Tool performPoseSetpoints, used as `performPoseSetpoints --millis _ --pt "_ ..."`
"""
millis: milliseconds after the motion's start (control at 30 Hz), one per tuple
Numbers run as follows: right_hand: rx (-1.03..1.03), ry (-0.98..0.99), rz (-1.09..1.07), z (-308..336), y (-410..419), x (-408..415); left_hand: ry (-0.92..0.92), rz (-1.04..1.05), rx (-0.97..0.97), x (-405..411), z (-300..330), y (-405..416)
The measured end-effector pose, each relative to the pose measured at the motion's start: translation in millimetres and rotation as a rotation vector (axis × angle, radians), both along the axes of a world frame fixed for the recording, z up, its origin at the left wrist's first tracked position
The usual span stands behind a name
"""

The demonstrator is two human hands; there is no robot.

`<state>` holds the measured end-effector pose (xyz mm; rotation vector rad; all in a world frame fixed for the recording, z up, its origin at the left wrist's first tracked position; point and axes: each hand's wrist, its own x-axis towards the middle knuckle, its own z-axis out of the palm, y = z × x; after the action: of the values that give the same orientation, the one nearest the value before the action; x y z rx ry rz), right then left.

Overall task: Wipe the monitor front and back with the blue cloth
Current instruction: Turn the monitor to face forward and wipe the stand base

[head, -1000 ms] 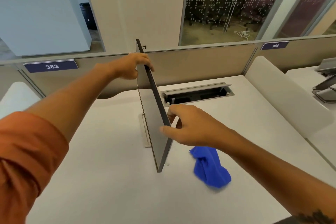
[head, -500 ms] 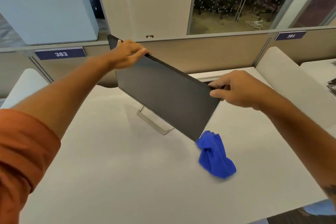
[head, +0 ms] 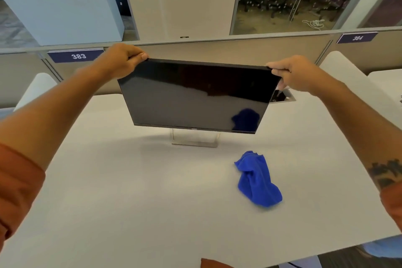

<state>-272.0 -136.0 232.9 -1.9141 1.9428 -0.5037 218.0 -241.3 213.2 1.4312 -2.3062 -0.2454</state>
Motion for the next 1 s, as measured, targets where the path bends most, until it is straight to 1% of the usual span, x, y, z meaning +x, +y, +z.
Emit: performPoseSetpoints --millis 67,200,333,467,700,767,833,933,967,1000 --pt "-0.015 0.006 -0.003 -0.2 -12.2 -4.8 -0.014 0.026 -0.009 12.5 -3.0 6.7" --pt "-0.027 0.024 -0.001 -1.0 -32.2 -11.6 0.043 0.079 -0.009 30.2 -10.2 22.5" --pt "-0.028 0.052 0.031 0.7 -50.0 -14.0 0.105 0.081 0.008 41.3 -17.3 38.7" --pt "-0.025 0.095 0.068 2.3 -58.4 -15.6 0.106 0.088 -0.026 47.4 -19.8 51.2" --pt "-0.038 0.024 0.043 -4.3 -55.9 -20.1 0.089 0.121 -0.061 42.0 -13.5 58.5" --pt "-0.108 0.015 0.061 -12.6 -47.4 -21.3 0.089 0.129 -0.049 41.1 -10.9 59.5" --pt "-0.289 -0.002 0.020 -33.7 -31.3 -18.4 0.088 0.136 -0.040 41.5 -9.4 62.3" --pt "-0.572 -0.181 -0.120 -92.9 13.6 -6.2 0.107 0.147 -0.051 41.1 -10.9 67.4" --pt "-0.608 -0.216 -0.154 -120.2 33.5 -1.3 0.112 0.146 -0.055 40.0 -11.6 69.0" --pt "-0.574 -0.239 -0.169 -148.7 53.9 3.4 0.120 0.152 -0.059 39.3 -12.0 70.2"
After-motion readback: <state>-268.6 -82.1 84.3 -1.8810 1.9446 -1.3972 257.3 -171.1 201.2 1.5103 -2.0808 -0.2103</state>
